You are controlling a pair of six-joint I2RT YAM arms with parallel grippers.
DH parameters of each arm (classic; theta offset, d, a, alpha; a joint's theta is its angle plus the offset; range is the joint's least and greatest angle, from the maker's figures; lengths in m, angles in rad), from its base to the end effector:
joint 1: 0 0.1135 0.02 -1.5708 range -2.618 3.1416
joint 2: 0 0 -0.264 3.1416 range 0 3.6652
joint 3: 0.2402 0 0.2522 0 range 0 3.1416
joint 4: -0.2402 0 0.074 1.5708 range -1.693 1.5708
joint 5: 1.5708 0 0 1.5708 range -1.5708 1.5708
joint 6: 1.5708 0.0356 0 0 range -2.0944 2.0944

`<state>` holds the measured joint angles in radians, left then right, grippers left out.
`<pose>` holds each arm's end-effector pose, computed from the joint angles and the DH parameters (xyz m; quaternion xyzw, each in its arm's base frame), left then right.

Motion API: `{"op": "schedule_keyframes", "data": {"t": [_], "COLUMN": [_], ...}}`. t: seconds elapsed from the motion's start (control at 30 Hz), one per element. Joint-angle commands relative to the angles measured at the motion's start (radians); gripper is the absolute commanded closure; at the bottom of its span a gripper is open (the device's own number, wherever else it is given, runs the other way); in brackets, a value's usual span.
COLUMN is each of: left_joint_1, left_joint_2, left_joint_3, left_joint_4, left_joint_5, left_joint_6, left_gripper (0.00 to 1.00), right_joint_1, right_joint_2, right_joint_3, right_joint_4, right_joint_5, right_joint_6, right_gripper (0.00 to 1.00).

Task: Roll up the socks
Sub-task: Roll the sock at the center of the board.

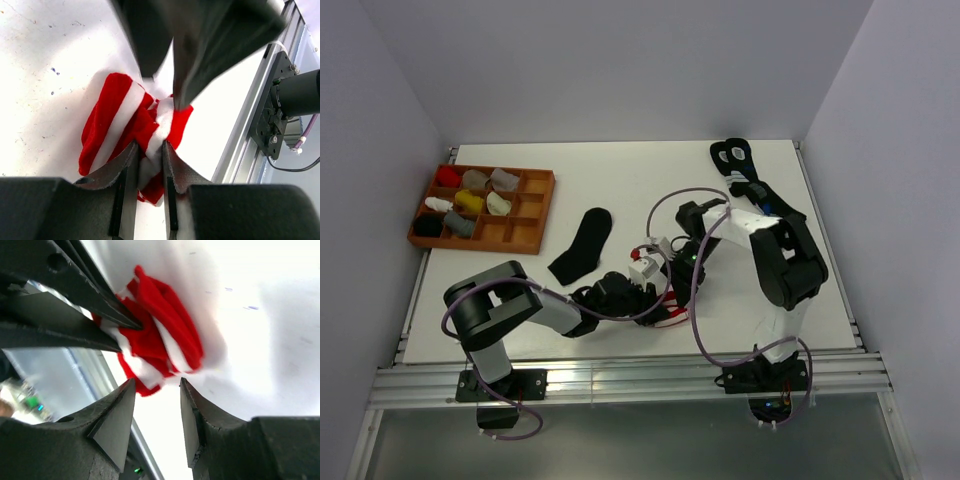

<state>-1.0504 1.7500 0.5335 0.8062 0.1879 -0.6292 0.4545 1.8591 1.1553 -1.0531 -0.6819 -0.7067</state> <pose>0.1475 -0.2707 0.1209 0.2244 0.8035 -0.4587 0.3060 0.2613 0.1527 0.1539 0.4887 -0.8016 -0.3413 0.0450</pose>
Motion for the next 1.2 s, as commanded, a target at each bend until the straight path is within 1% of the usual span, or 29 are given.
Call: {"op": "schedule_keyframes", "data": {"t": [0.0,0.13,0.3,0.47,0.5,0.6,0.7,0.8,0.9,1.03,1.17], "left_joint_1": [0.000,0.027,0.061,0.125,0.131,0.153,0.187,0.204,0.217,0.239,0.250], "left_joint_2": [0.043,0.048,0.052,0.072,0.074,0.075,0.088,0.108,0.135,0.183,0.204], "left_joint_3": [-0.032,-0.026,-0.004,0.040,0.052,0.100,0.132,0.177,0.218,0.270,0.307], "left_joint_4": [-0.205,-0.254,-0.331,-0.410,-0.462,-0.537,-0.576,-0.653,-0.719,-0.792,-0.840], "left_joint_5": [0.024,0.051,0.093,0.235,0.245,0.289,0.361,0.395,0.418,0.444,0.450], "left_joint_6": [0.002,-0.013,-0.038,-0.043,-0.035,-0.027,-0.026,-0.014,-0.015,-0.007,-0.003], "left_gripper": [1.00,1.00,1.00,1.00,1.00,1.00,1.00,1.00,1.00,1.00,1.00], "right_joint_1": [-0.042,-0.085,-0.125,-0.143,-0.142,-0.142,-0.142,-0.135,-0.111,-0.042,0.073], "right_joint_2": [-0.086,-0.156,-0.262,-0.406,-0.428,-0.506,-0.552,-0.592,-0.639,-0.676,-0.709], "right_joint_3": [-0.017,-0.058,-0.137,-0.241,-0.256,-0.318,-0.353,-0.379,-0.407,-0.443,-0.491], "right_joint_4": [0.064,0.079,0.169,0.258,0.272,0.334,0.337,0.329,0.341,0.375,0.465], "right_joint_5": [0.004,-0.004,0.024,0.027,0.021,0.021,-0.007,-0.025,-0.028,-0.002,0.088], "right_joint_6": [-0.013,-0.027,-0.053,-0.115,-0.126,-0.151,-0.206,-0.264,-0.300,-0.283,-0.238], "right_gripper": [0.51,0.50,0.51,0.50,0.50,0.49,0.49,0.49,0.48,0.47,0.46]}}
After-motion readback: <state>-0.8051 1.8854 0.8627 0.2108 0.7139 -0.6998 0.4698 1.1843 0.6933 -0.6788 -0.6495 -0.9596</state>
